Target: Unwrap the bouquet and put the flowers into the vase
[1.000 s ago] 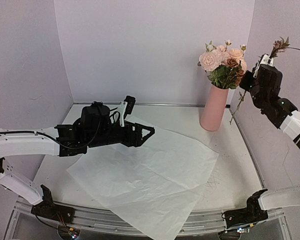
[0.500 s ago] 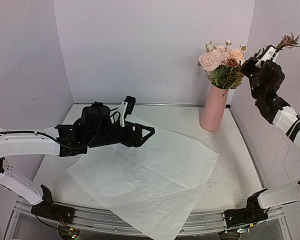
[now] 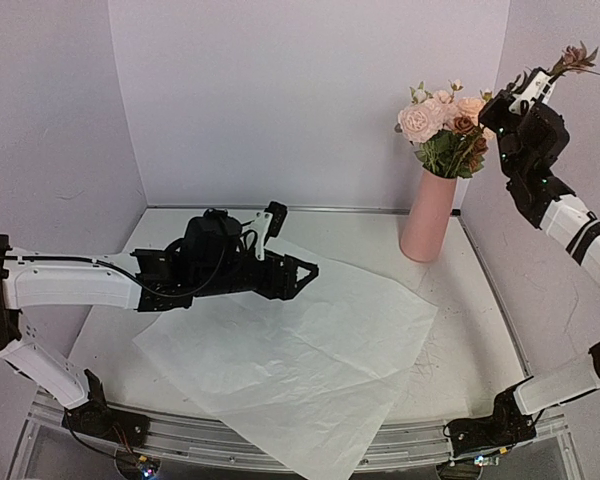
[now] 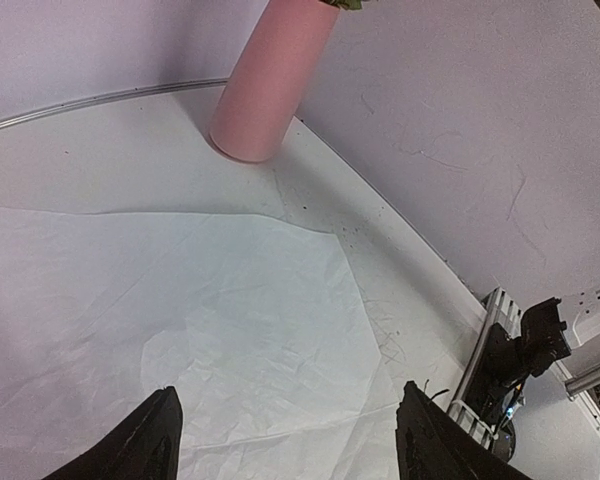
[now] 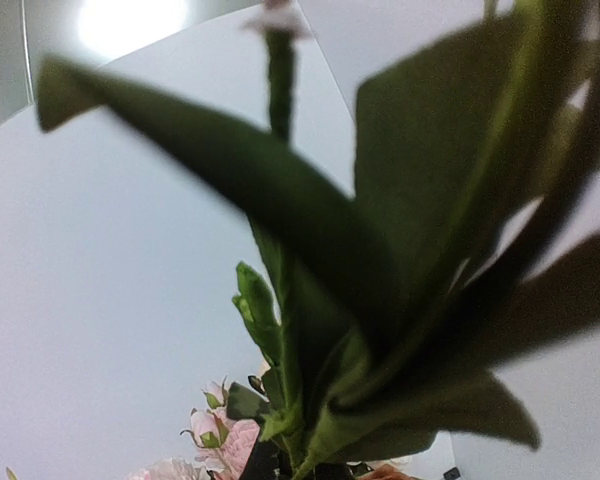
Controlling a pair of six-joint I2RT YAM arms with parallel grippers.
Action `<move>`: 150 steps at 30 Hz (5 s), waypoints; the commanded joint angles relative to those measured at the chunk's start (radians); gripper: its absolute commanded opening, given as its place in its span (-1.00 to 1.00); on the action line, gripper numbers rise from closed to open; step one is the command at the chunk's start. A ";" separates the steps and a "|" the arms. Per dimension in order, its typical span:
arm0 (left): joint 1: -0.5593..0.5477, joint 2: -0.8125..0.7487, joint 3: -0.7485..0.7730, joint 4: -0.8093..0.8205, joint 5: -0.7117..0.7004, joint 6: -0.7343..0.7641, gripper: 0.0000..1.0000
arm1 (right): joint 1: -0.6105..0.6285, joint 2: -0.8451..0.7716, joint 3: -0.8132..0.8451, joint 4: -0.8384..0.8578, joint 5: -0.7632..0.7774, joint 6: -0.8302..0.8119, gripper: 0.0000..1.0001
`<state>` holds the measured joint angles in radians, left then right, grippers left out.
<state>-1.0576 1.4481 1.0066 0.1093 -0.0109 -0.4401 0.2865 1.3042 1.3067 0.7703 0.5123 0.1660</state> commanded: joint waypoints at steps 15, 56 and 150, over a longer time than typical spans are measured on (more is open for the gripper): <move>-0.003 -0.004 0.043 0.019 -0.004 0.001 0.48 | -0.067 -0.046 -0.094 0.100 -0.023 0.079 -1.00; -0.002 0.029 0.085 0.013 0.008 0.007 0.46 | -0.146 0.276 -0.157 0.099 -0.384 0.110 -1.00; 0.238 -0.096 -0.126 0.004 -0.159 0.072 0.99 | -0.145 0.010 -0.629 -0.203 -0.804 0.005 0.97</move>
<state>-0.9394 1.3907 0.9144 0.0972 -0.1474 -0.3740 0.1402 1.2909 0.6134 0.5844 -0.2285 0.3282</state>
